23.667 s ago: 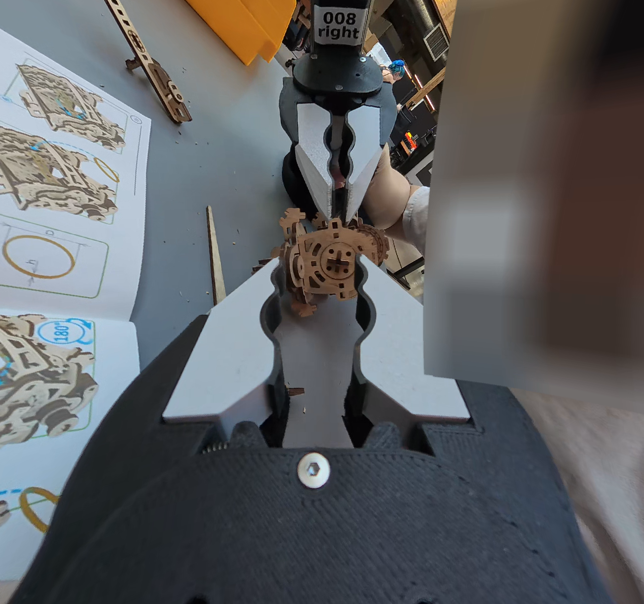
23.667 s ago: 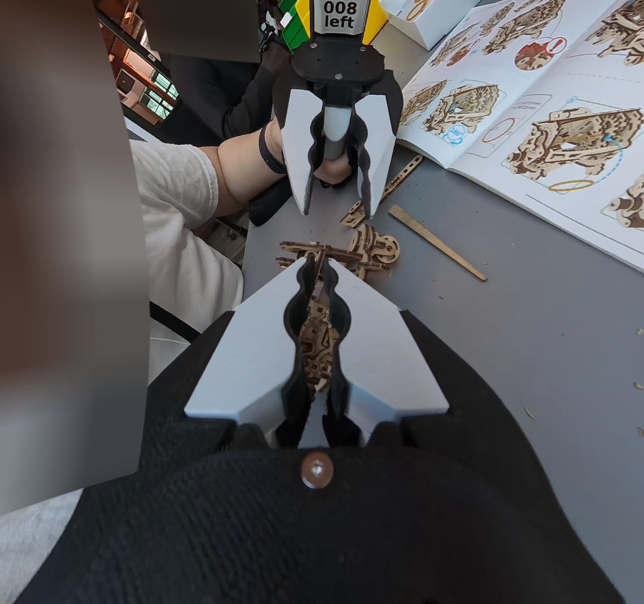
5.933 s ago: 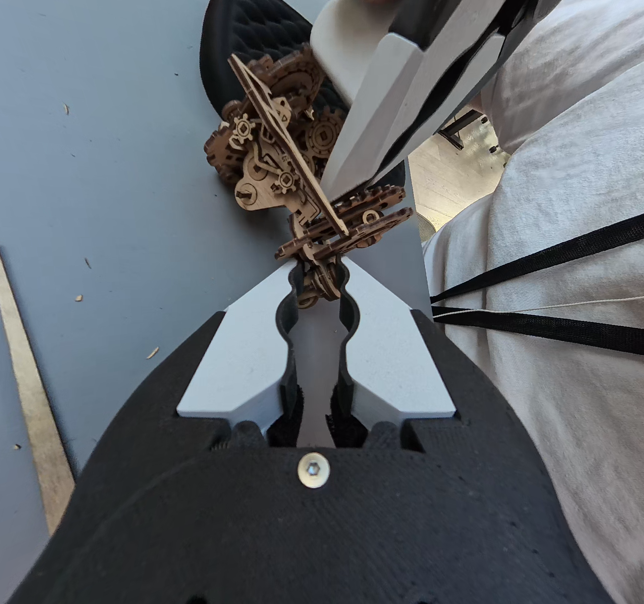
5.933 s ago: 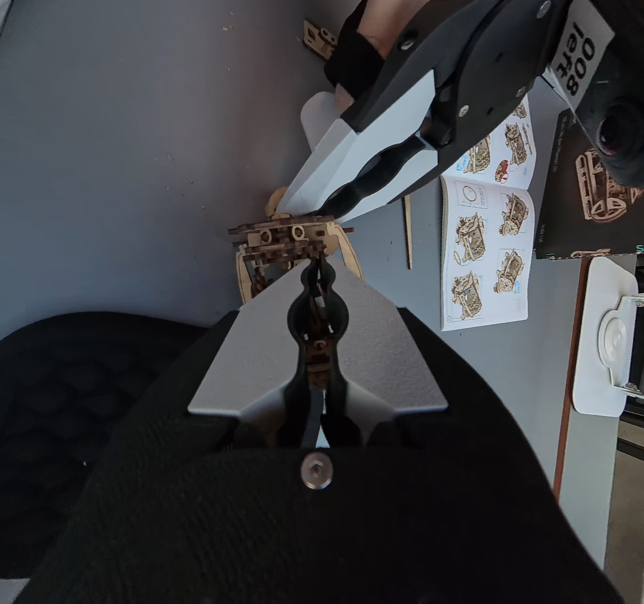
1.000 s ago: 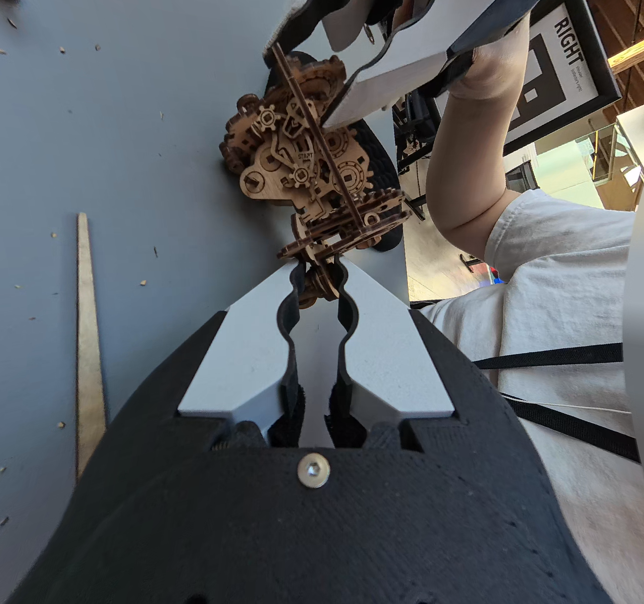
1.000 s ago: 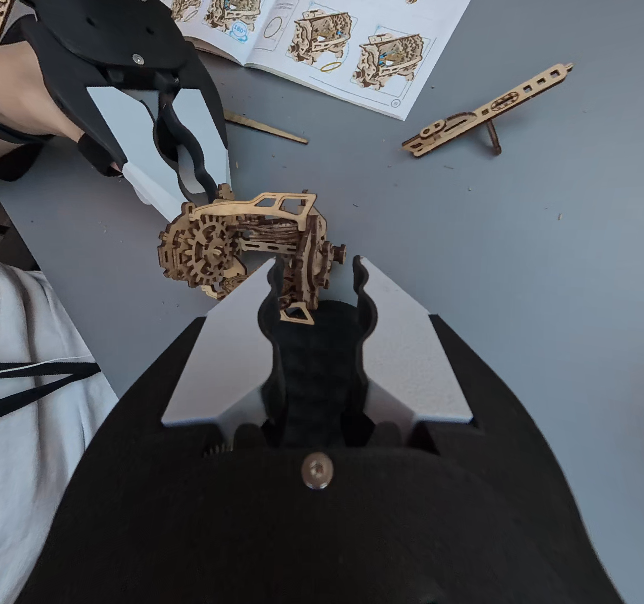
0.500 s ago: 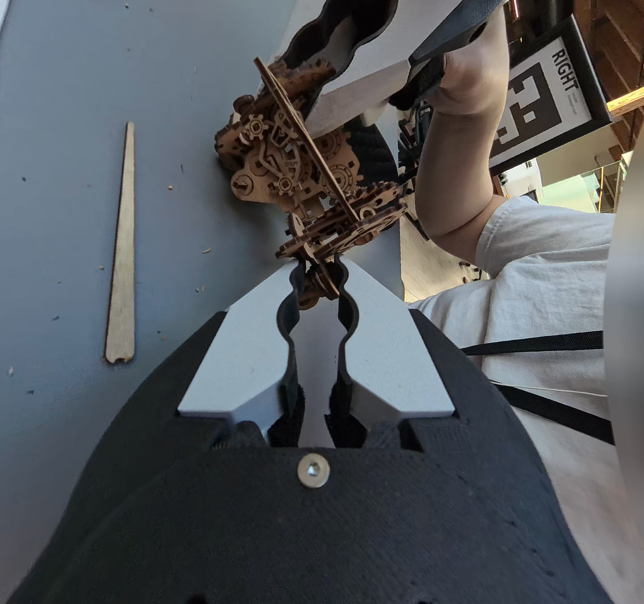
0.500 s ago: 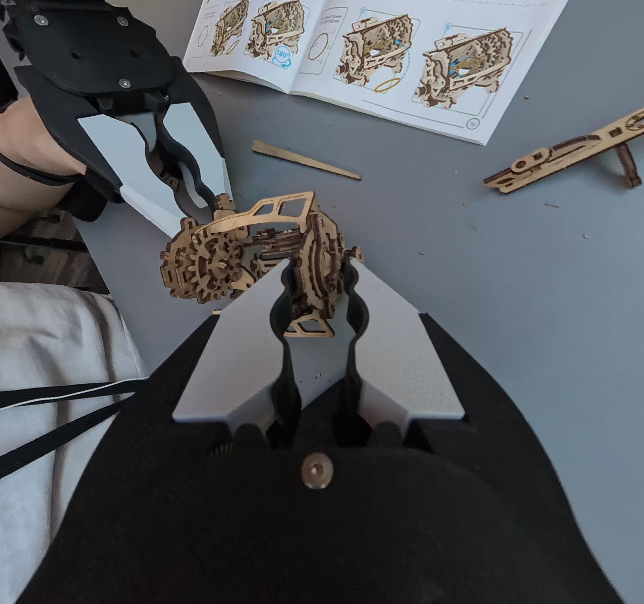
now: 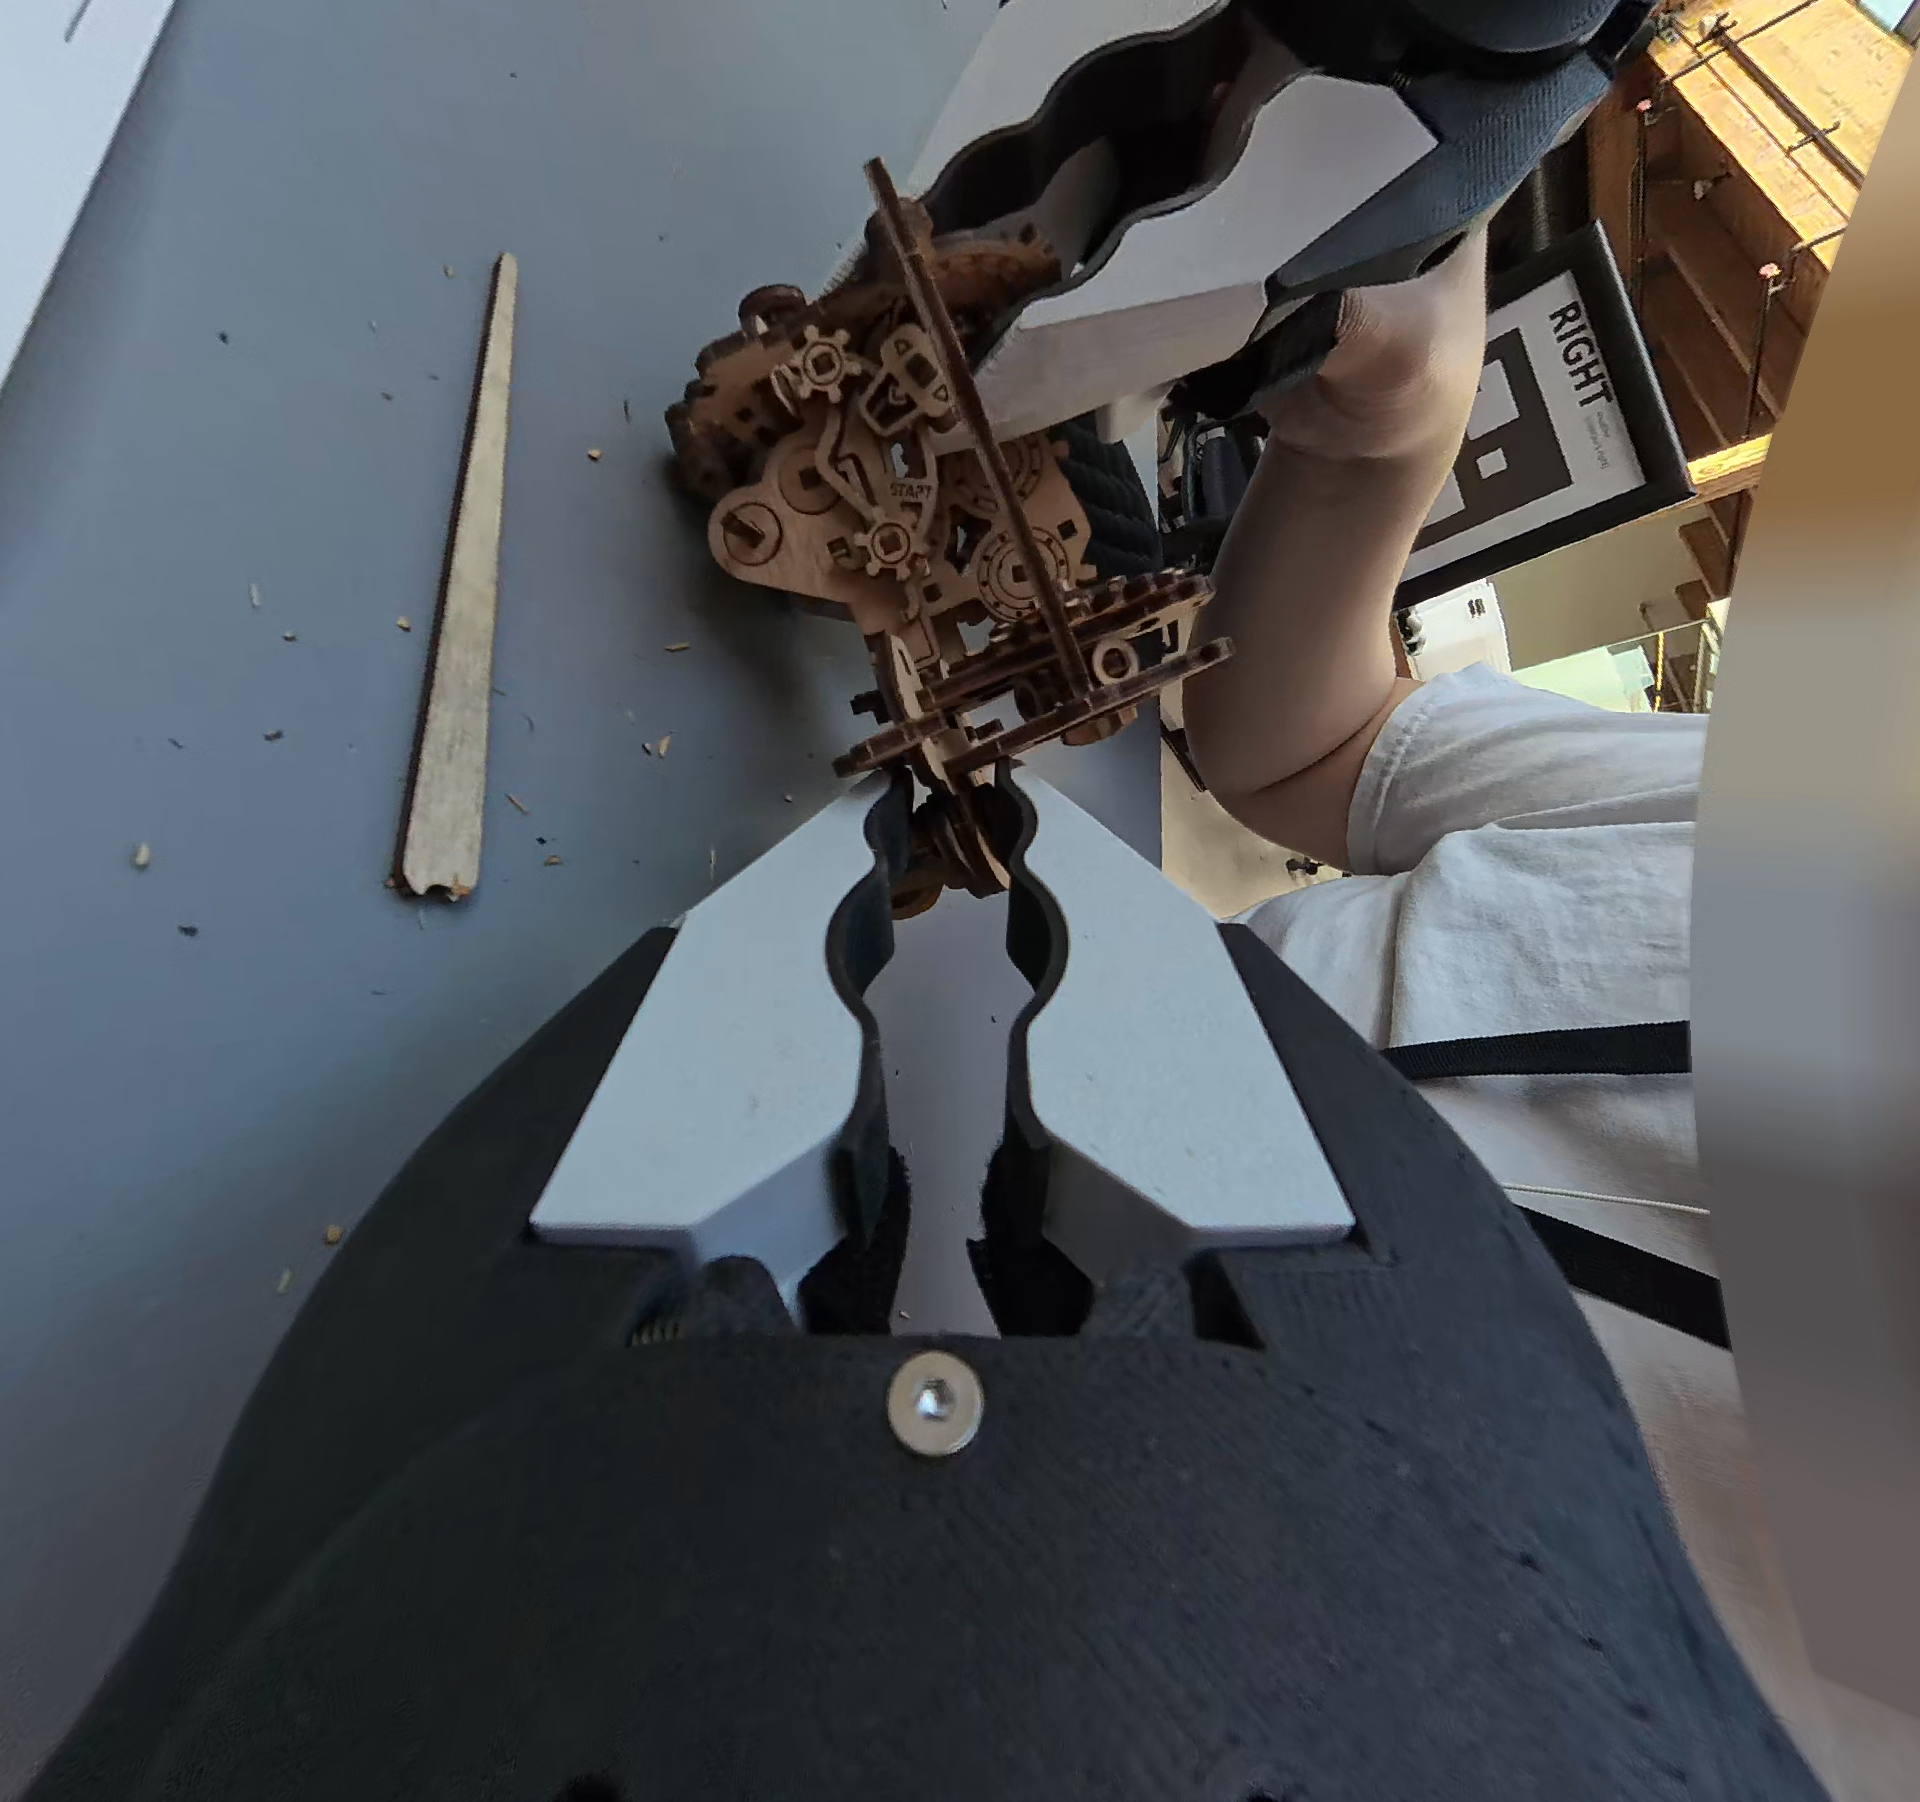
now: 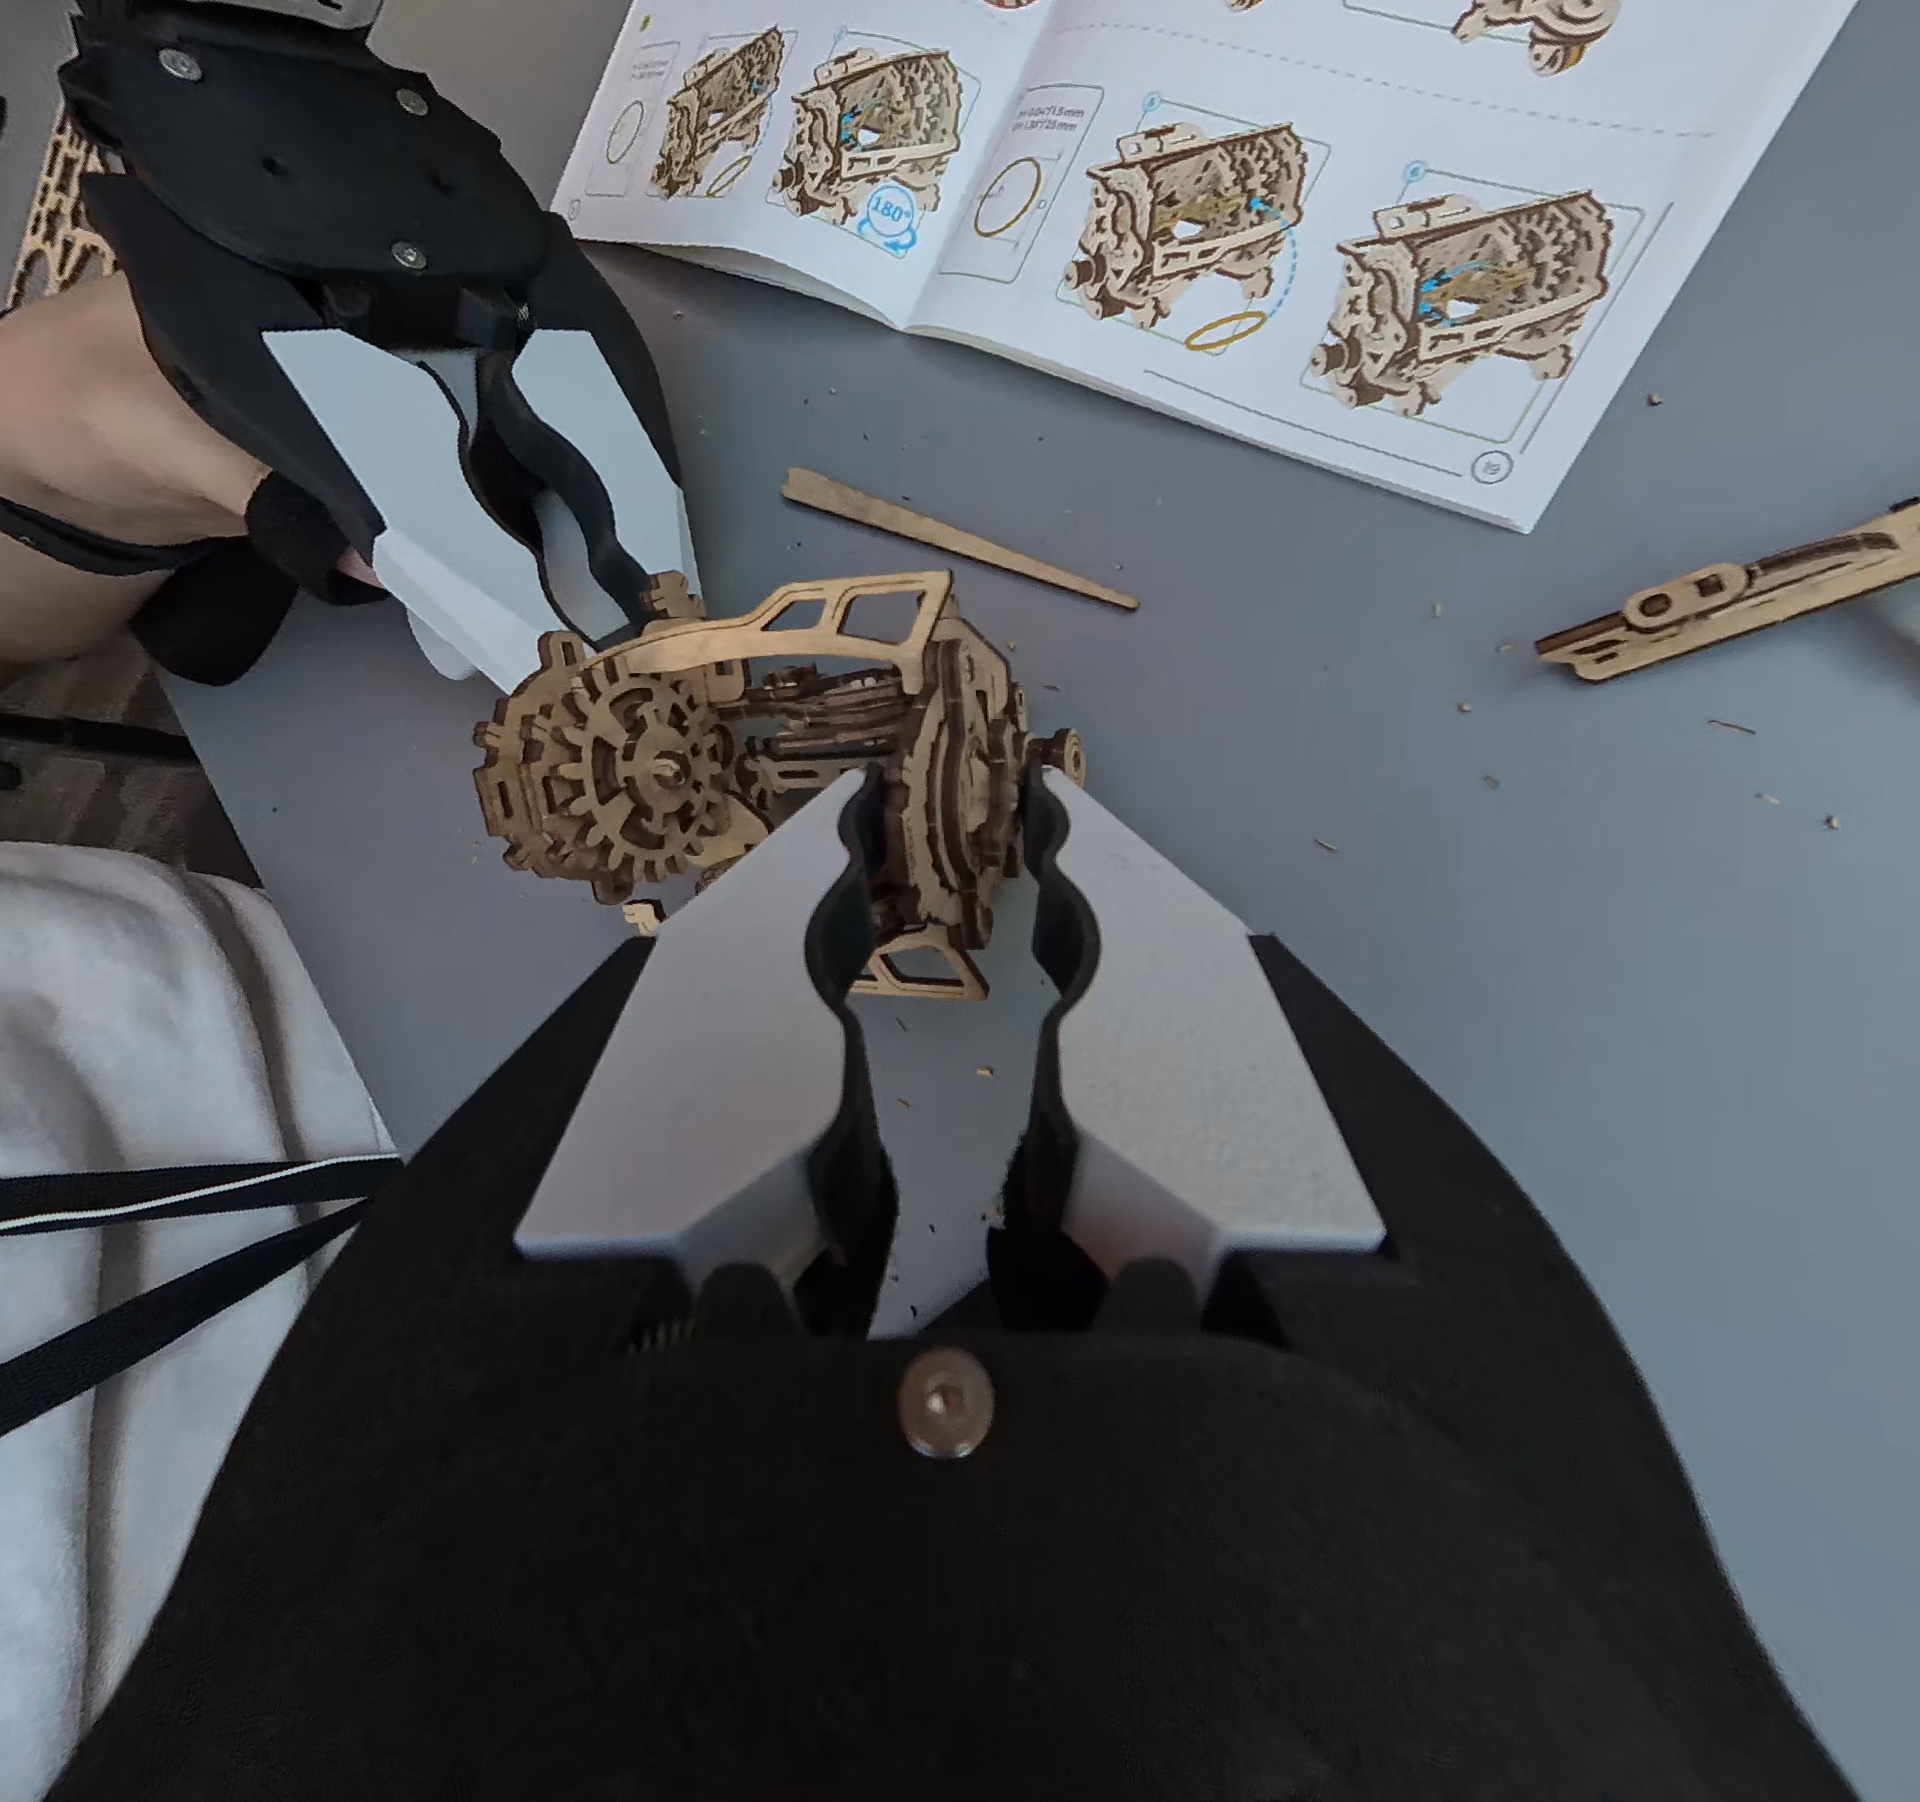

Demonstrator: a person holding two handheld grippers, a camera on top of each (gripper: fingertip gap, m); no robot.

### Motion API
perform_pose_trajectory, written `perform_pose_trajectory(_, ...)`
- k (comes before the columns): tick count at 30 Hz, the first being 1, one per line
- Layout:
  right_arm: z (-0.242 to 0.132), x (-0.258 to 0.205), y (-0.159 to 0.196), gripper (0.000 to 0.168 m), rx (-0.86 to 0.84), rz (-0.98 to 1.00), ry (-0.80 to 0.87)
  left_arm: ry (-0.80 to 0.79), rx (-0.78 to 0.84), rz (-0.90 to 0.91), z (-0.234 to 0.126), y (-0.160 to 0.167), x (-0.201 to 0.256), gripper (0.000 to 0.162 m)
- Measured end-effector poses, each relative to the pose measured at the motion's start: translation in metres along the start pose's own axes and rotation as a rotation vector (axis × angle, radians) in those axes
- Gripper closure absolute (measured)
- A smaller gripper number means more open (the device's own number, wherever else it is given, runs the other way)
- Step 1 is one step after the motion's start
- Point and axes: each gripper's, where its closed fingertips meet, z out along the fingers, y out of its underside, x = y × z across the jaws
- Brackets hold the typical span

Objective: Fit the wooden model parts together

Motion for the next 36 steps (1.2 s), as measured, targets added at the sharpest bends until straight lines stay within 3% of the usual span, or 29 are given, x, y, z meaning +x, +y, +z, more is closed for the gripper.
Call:
perform_pose_trajectory(11,-0.0033,-0.0019,0.0004,0.144,0.012,-0.162,0.107,-0.017,-0.035,0.044,-0.0015,0.0045,-0.0039,0.149)
perform_pose_trajectory(26,-0.0020,-0.0015,-0.0030,0.144,0.016,-0.056,0.051,0.011,-0.047,0.068,-0.0057,0.0030,-0.0030,0.149)
perform_pose_trajectory(36,-0.0025,-0.0068,-0.0058,0.143,0.112,0.091,-0.027,-0.016,-0.075,0.158,-0.0090,0.0031,0.0012,0.149)
